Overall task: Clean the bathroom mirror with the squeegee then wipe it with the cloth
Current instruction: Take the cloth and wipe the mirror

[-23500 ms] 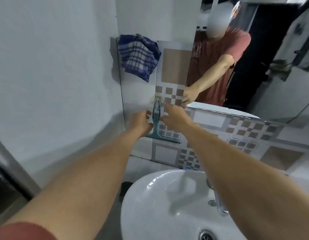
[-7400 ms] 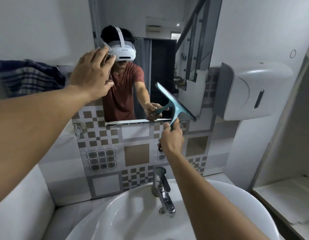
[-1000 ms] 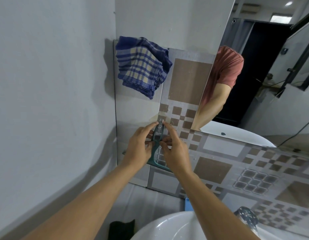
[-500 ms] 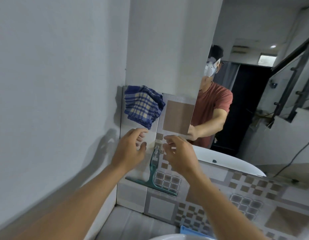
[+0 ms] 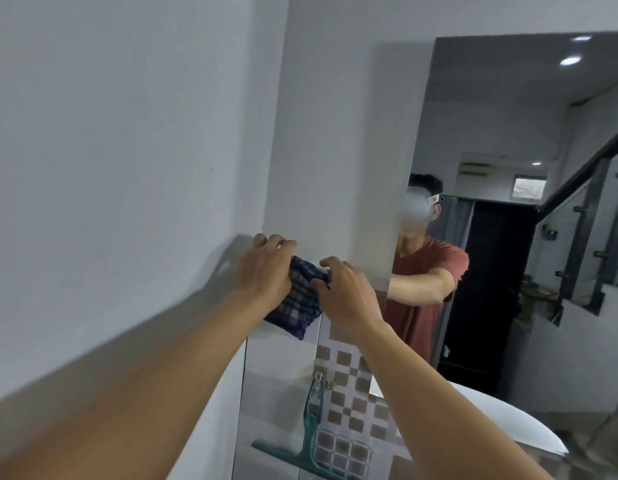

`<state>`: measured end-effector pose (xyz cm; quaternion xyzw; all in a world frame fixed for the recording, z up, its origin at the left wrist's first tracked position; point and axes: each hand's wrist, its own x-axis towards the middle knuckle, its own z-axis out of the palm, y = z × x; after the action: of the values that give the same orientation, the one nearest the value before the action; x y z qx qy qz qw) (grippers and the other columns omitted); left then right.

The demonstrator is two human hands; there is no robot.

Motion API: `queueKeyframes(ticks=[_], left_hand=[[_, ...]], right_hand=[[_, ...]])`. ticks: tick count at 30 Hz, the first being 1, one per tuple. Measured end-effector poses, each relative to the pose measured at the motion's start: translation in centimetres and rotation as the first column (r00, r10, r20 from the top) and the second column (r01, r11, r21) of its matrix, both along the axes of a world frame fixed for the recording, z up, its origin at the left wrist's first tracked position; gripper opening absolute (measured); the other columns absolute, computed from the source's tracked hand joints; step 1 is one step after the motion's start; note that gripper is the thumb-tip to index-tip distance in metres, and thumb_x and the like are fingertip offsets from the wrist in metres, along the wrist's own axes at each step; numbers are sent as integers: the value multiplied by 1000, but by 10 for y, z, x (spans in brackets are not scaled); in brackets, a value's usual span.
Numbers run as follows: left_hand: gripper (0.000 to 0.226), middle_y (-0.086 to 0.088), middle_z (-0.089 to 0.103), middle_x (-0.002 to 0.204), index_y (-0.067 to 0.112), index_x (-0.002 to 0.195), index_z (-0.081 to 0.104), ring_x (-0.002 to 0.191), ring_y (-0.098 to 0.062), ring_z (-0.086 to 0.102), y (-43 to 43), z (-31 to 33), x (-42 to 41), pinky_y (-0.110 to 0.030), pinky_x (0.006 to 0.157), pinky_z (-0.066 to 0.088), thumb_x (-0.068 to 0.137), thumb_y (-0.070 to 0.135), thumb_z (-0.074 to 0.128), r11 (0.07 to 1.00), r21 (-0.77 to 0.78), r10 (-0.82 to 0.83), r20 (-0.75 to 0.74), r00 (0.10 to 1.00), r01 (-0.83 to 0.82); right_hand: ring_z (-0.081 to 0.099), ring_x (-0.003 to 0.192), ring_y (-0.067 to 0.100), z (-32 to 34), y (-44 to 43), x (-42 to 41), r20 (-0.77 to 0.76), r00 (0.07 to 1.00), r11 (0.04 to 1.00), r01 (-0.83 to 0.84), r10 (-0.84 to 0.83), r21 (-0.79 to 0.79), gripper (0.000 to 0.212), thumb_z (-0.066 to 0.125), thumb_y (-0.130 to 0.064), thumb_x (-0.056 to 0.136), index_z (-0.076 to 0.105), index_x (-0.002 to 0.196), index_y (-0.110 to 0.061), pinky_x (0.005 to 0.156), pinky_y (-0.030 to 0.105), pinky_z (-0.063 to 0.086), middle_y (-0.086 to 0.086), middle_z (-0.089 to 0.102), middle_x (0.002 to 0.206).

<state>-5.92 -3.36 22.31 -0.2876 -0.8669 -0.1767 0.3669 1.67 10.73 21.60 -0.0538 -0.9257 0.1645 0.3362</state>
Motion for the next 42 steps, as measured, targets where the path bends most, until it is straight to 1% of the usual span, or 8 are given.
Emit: queueKeyframes(ticks=[7, 11, 21, 26, 30, 32, 38, 42], left_hand=[[22, -4, 65, 111, 16, 109, 62, 112, -27, 47, 2, 10, -2, -35, 89, 38, 92, 7, 53, 952, -242, 173, -71, 982, -185], [24, -2, 61, 114, 17, 111, 60, 110, -25, 47, -1, 17, 6, -35, 90, 37, 90, 8, 54, 968, -185, 140, -153, 978, -168], [16, 0, 70, 108, 18, 113, 60, 97, -18, 64, 3, 64, 82, -31, 82, 51, 104, 20, 47, 916, 137, -394, 135, 909, 376], [17, 2, 68, 104, 18, 107, 65, 94, -13, 63, 27, 98, 136, -20, 70, 45, 104, 18, 49, 818, 256, -558, 132, 819, 516], [17, 4, 66, 100, 20, 104, 68, 88, -8, 59, 52, 123, 176, -16, 65, 38, 102, 18, 52, 799, 252, -582, 90, 808, 547], [17, 4, 65, 99, 19, 103, 70, 88, -10, 59, 65, 138, 193, -16, 66, 37, 101, 17, 53, 789, 259, -590, 71, 804, 557], [18, 6, 70, 94, 16, 102, 77, 88, -11, 64, 100, 183, 237, -21, 71, 45, 98, 18, 60, 734, 247, -668, 91, 738, 633], [16, -1, 74, 100, 15, 100, 78, 98, -17, 68, 113, 201, 246, -36, 91, 55, 98, 18, 62, 636, 311, -769, 184, 612, 706]], right_hand=[[59, 81, 24, 4, -4, -8, 11, 997, 997, 72, -73, 17, 16, 48, -18, 97, 63, 98, -11, 69, 37, 51, 6, 63, 99], [60, 79, 22, 13, -6, 13, -77, 995, 998, 56, -56, 4, 12, 50, -22, 96, 58, 99, -14, 67, 38, 52, 1, 61, 95], [59, 82, 23, 55, 20, 109, -336, 942, 999, -34, 23, -26, 20, 42, -2, 98, 43, 108, -19, 64, 45, 55, 0, 56, 91], [57, 95, 19, 72, 46, 166, -358, 927, 994, 93, -110, -64, 29, 45, 1, 98, 61, 109, -20, 79, -1, 26, -1, 64, 99], [54, 108, 20, 75, 57, 199, -391, 914, 985, 47, -109, -164, 19, 49, -23, 103, 59, 118, -20, 96, 33, 46, 3, 54, 117], [52, 116, 21, 75, 58, 213, -396, 908, 980, 65, -136, -187, 37, 50, -43, 101, 52, 130, -21, 98, 42, 51, 6, 45, 133], [-10, 154, 31, 74, 57, 233, -314, 878, 931, 319, -361, -176, 86, 26, -72, 95, -2, 161, -24, 124, 53, 4, 13, -19, 166], [-13, 153, 33, 85, 72, 223, -425, 816, 919, 322, -391, -227, 87, 34, -67, 97, -14, 158, -29, 123, 59, 8, 12, -28, 164]])
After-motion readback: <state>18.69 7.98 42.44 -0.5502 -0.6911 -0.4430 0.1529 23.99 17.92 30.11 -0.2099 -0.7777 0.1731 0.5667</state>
